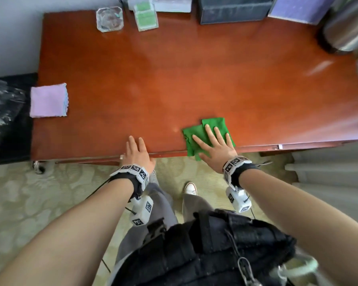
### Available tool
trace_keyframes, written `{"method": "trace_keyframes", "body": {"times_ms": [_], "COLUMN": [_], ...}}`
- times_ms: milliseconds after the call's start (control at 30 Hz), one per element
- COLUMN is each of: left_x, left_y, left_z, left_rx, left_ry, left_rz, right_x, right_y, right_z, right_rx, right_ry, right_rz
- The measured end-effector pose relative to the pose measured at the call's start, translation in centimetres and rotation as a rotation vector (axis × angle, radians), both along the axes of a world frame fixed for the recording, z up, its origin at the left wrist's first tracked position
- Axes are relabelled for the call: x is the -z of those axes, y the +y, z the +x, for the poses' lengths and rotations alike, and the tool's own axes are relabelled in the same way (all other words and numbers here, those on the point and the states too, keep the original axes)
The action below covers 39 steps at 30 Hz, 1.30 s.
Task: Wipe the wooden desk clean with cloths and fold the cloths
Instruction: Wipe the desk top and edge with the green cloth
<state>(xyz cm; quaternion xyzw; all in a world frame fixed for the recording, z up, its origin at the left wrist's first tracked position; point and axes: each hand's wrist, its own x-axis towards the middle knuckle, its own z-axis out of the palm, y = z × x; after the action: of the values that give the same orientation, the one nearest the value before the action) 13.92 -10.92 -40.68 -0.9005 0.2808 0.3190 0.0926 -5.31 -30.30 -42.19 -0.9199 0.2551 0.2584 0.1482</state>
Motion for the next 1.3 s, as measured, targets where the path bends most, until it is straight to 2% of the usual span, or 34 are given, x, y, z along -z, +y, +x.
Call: {"method": "trace_keyframes", "body": {"times_ms": [67, 233, 467, 667, 833, 1100, 1300], "left_x": [-0.3, -0.5, -0.8, -1.4, -1.9, -0.4, 0.2], "left_y": [-0.6, -0.3, 1.1, 1.7, 3.5, 13.2, 19.4], "left_z": [-0.9, -1.4, -0.9, -0.1, 3.7, 11.8, 16.2], "left_rx": [-0.006, -0.011, 0.054, 0.149, 0.147, -0.026, -0.069], "left_ry": [0.028, 0.084, 0.075, 0.044, 0.013, -0.144, -0.203], "left_rz": [0.021, 0.027, -0.059, -0.088, -0.181, -0.075, -0.052], "right_x": [0.1, 0.0, 0.1, 0.5, 1.5, 2.1, 2.5], "right_y": [-1.3, -4.1, -1.8, 2.3, 6.9, 16.5, 21.8], "right_z": [-2.4, -6.3, -3.8, -0.2, 4.9, 14.2, 20.7], "right_rx": [0.040, 0.306, 0.474, 0.372, 0.297, 0.103, -0.009], "right_ry": [0.010, 0.043, 0.035, 0.003, -0.052, -0.148, -0.184], "right_rz": [-0.006, -0.026, -0.030, -0.067, -0.138, -0.144, -0.156]}}
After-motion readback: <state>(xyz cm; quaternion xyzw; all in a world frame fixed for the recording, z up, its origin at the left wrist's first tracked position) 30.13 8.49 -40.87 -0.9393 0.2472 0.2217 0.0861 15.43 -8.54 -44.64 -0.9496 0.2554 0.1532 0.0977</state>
